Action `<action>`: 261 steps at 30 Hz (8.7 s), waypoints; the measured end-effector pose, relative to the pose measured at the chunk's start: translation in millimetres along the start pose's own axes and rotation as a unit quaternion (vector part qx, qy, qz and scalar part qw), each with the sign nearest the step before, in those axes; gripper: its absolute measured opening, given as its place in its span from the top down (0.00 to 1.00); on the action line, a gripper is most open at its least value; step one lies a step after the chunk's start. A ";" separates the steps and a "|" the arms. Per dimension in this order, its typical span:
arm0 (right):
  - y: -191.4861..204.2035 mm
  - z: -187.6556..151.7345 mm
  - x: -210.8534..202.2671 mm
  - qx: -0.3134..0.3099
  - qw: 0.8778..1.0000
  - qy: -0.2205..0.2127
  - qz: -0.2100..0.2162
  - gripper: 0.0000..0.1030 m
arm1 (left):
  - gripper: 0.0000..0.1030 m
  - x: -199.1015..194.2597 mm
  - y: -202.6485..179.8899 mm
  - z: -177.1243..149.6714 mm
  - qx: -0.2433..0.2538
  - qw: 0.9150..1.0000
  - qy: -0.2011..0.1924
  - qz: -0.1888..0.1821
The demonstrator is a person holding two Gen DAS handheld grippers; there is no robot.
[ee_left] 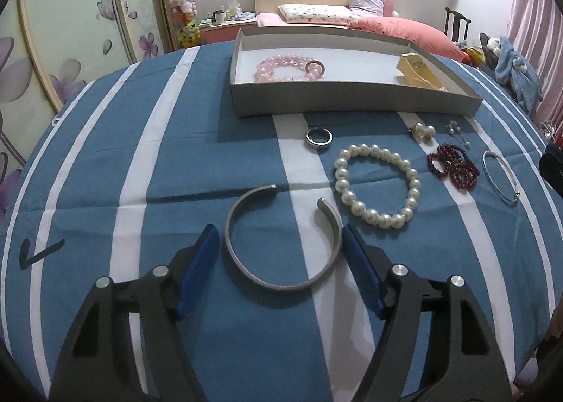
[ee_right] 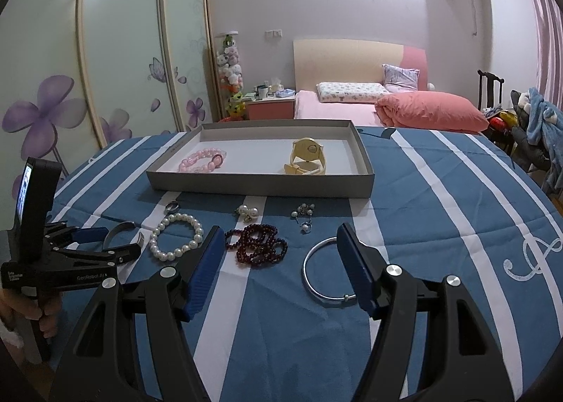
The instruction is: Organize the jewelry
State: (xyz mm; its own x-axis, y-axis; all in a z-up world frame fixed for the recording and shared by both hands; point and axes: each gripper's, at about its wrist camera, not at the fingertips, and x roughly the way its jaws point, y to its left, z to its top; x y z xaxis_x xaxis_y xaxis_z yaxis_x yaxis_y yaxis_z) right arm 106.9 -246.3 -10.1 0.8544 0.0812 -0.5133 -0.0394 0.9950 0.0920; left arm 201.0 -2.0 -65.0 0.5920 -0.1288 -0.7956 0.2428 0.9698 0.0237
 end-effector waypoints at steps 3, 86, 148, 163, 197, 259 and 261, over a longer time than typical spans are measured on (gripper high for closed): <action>1.7 -0.7 1.7 0.001 1.000 0.002 0.001 0.35 | 0.33 -0.1 -0.1 -0.3 -0.002 1.000 -0.001 0.003; -48.8 -3.3 54.2 0.036 0.987 0.150 -0.039 0.32 | 0.37 -31.7 40.9 -7.1 -0.079 0.995 -0.051 0.016; -23.1 36.7 -44.6 0.005 0.979 -0.201 -0.039 0.32 | 0.37 -126.5 -55.2 9.4 -0.041 0.952 -0.299 0.055; -22.2 40.0 -47.9 0.005 0.975 -0.218 -0.034 0.32 | 0.36 -138.3 -53.9 10.0 -0.045 0.945 -0.316 0.064; -17.7 61.0 -30.8 -0.006 0.971 -0.238 -0.030 0.32 | 0.36 -118.0 -55.6 55.4 -0.035 0.941 -0.329 0.072; -27.7 95.9 118.5 -0.028 0.999 -0.043 0.003 0.20 | 0.33 78.4 -11.4 155.3 -0.076 0.991 -0.112 0.018; -26.3 96.6 115.3 -0.030 0.998 -0.049 0.001 0.20 | 0.33 74.8 -11.7 155.3 -0.075 0.990 -0.116 0.019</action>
State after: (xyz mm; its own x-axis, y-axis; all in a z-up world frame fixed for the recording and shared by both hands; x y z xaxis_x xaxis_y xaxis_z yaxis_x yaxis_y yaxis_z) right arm 256.6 -268.8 10.7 0.9005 0.0805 -0.4272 -0.0703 0.9967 0.0396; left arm 361.8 -55.1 -30.8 0.7636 -0.1189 -0.6347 0.1100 0.9925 -0.0536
